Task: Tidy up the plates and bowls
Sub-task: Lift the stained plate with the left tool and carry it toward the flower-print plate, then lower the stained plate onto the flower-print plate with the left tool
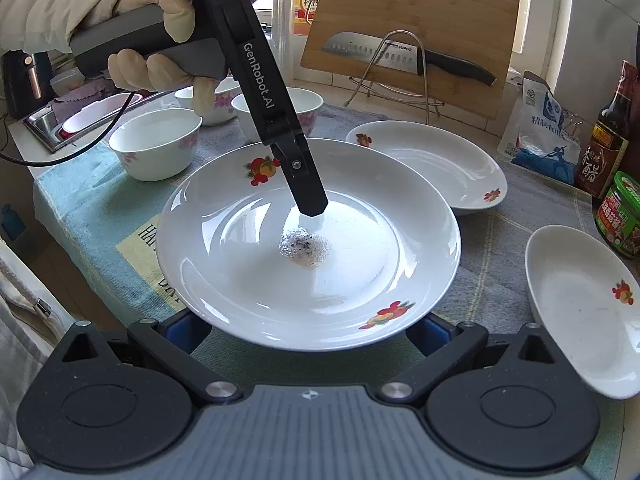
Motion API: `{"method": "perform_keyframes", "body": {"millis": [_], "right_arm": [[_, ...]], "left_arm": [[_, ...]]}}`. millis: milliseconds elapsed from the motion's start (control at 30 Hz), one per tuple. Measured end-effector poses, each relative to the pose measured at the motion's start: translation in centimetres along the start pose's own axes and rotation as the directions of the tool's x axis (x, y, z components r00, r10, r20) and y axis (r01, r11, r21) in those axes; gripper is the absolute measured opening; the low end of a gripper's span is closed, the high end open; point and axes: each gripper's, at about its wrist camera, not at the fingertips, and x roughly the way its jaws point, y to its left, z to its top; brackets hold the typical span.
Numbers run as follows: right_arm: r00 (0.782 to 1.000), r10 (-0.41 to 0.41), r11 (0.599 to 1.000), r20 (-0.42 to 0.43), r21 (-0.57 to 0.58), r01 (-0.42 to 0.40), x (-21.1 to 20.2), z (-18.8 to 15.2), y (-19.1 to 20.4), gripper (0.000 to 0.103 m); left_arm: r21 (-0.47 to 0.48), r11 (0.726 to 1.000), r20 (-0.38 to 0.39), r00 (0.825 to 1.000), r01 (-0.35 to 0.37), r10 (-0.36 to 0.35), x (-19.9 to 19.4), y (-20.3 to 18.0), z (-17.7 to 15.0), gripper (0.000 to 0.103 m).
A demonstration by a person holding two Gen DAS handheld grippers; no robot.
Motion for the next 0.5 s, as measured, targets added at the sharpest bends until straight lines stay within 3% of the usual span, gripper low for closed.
{"method": "perform_keyframes", "body": {"millis": [500], "right_arm": [[0.996,-0.094,0.995,0.009,0.041,0.093,-3.9,-1.1,-5.6,0.103]], "left_arm": [[0.105,0.994,0.021,1.0,0.02,-0.022,1.9,-4.8,7.0,0.073]]}}
